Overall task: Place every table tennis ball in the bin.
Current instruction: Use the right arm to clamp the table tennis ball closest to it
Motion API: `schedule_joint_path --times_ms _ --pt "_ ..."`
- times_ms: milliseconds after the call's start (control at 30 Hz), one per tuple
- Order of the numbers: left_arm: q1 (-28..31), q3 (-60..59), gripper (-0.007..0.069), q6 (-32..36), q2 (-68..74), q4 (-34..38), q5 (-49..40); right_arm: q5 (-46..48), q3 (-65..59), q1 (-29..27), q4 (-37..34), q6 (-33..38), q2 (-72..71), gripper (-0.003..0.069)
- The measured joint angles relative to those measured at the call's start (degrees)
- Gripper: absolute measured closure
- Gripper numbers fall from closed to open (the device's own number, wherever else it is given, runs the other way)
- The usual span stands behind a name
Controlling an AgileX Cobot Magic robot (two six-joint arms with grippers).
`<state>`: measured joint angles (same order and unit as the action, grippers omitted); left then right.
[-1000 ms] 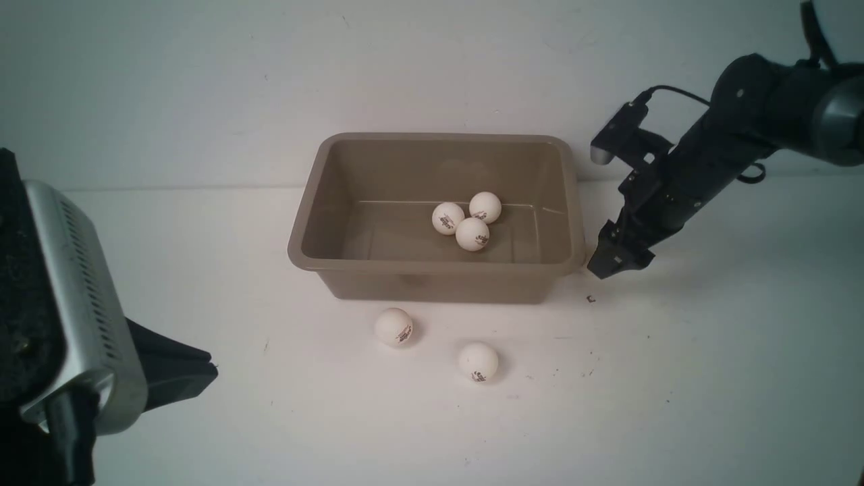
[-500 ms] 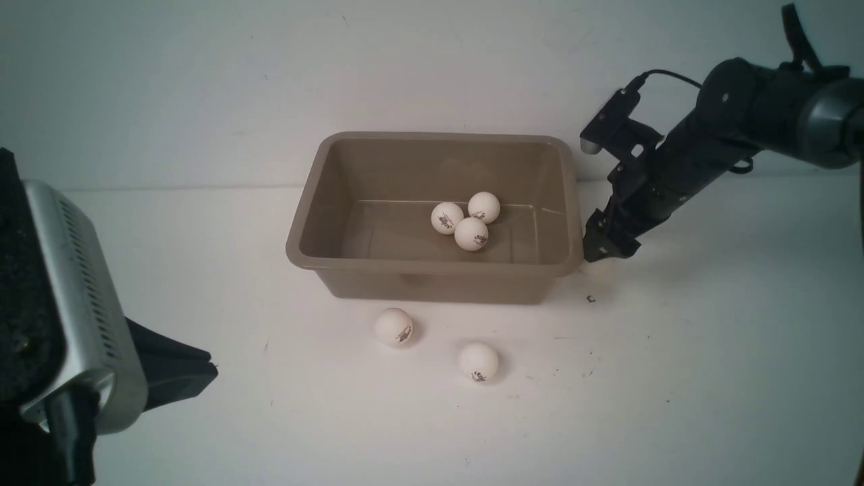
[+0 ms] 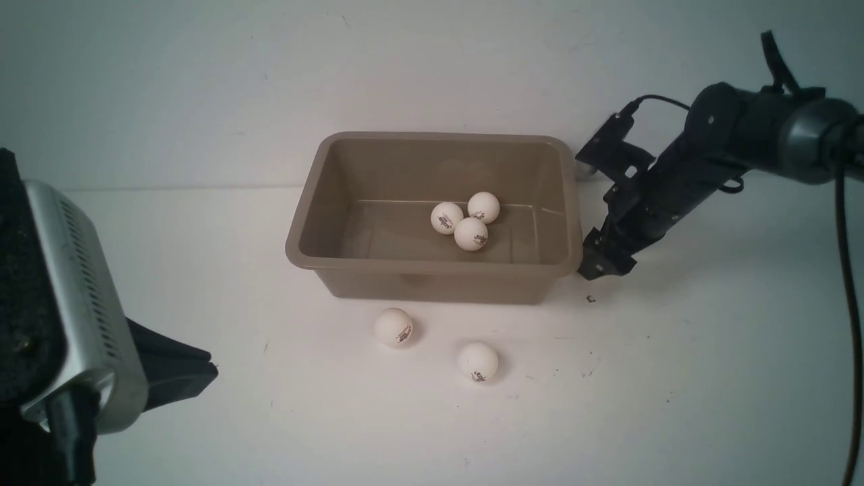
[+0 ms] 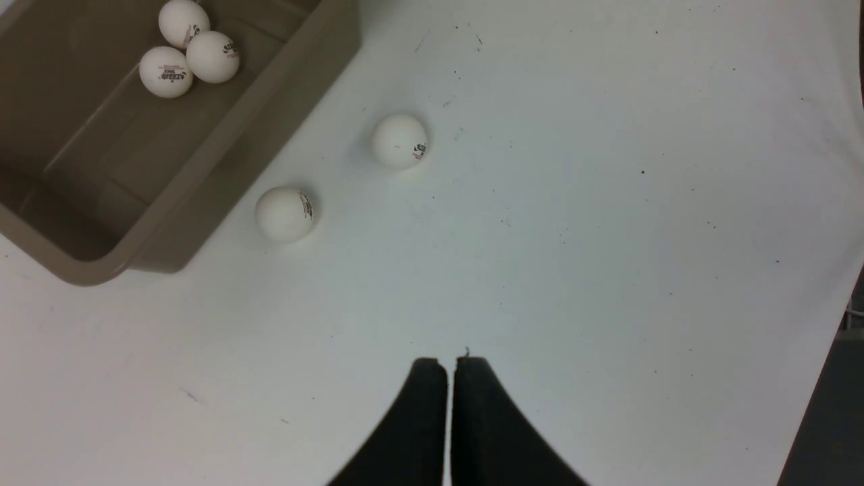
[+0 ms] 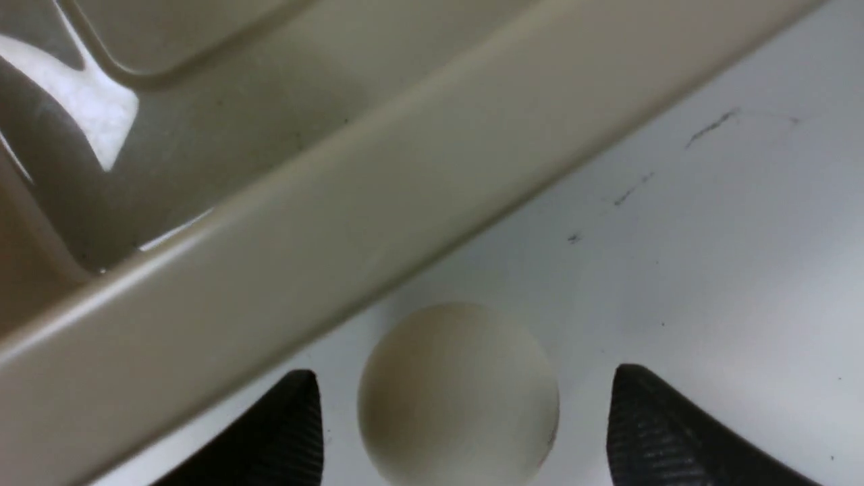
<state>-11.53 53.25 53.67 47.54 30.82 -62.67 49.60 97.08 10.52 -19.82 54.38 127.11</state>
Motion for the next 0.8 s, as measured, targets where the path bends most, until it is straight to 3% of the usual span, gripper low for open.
schedule_joint_path --times_ms 300,633,800 --pt "0.0 0.0 0.0629 0.0 0.0 0.0 0.0 -0.5 0.0 0.0 -0.3 -0.3 1.5 0.0293" --pt "0.0 0.0 0.0629 0.0 0.0 0.0 0.1 -0.6 0.0 0.0 0.4 -0.5 1.5 0.0295" --pt "0.0 0.0 0.0629 0.0 0.0 0.0 0.1 1.5 0.8 -0.3 5.6 -3.3 -0.1 0.0295"
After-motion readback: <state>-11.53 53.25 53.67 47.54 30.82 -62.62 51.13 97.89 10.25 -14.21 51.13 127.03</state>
